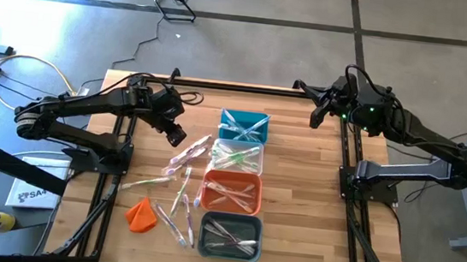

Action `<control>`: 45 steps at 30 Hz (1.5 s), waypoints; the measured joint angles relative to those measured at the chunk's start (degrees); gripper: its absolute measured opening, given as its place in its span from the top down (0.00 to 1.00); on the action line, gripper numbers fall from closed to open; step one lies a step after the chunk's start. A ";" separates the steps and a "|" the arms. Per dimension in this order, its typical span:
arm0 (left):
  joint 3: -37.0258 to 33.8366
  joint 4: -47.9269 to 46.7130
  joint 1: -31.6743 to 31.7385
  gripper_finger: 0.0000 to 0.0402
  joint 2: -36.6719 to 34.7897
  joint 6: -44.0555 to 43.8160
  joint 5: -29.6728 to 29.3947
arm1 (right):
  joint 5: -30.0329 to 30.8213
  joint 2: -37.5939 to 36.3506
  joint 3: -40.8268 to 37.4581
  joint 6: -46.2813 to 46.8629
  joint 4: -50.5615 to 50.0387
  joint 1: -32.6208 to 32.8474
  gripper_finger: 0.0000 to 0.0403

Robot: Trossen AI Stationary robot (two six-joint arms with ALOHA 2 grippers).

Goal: Pick & Place Toothbrushes
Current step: Put the violet toothbrush into the green bin

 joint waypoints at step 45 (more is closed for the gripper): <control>-0.02 9.36 -2.27 0.57 27.79 0.44 -2.79 | 0.02 0.01 0.01 0.00 -3.50 0.00 0.99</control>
